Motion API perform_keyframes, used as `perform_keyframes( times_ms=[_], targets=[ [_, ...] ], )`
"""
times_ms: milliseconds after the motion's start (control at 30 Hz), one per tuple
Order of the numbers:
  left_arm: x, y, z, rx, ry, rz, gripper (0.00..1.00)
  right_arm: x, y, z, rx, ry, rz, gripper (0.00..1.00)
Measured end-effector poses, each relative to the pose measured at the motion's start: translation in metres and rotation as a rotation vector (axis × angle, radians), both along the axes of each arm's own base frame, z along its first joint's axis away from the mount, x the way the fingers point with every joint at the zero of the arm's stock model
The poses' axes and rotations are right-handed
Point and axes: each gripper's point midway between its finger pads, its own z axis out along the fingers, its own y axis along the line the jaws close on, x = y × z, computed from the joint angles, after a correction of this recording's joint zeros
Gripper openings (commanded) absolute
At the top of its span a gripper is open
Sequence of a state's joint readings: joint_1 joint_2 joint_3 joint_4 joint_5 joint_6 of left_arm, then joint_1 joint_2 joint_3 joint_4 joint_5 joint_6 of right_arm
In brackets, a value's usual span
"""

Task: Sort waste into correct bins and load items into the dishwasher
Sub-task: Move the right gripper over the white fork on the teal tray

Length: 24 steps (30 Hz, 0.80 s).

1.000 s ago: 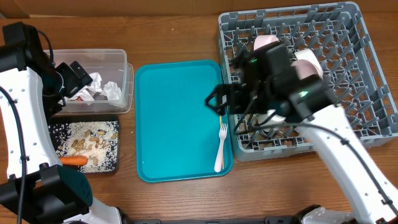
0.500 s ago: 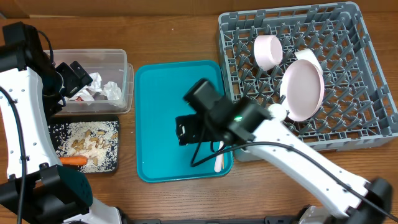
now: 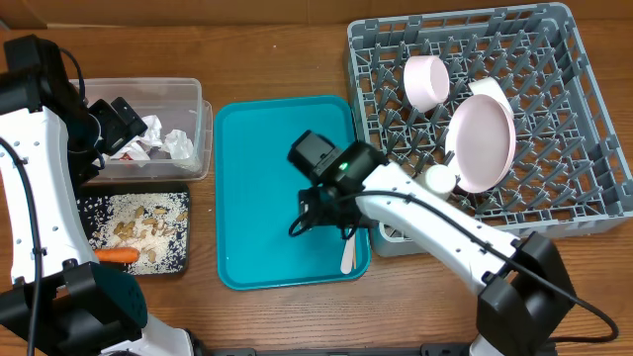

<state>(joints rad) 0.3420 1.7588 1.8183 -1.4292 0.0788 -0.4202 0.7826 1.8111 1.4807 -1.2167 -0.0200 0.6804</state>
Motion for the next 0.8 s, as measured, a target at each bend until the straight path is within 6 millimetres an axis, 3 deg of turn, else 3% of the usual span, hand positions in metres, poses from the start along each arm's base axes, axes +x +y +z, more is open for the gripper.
perform_keyframes(
  times_ms=[167,300,500,800],
  targets=[
    [0.000,0.000,0.000,0.000,0.000,0.000,1.00,0.013,-0.017,-0.001,-0.010,0.006,-0.074,0.83],
    [0.000,0.000,0.000,0.000,0.000,0.000,1.00,0.017,-0.019,-0.006,-0.006,-0.004,-0.091,0.81],
    [0.000,0.000,0.000,0.000,0.000,0.000,1.00,0.003,-0.027,-0.027,-0.030,0.048,-0.094,0.81],
    [0.000,0.000,0.000,0.000,0.000,0.000,1.00,-0.008,-0.018,-0.048,0.016,0.074,-0.111,0.78]
  ],
)
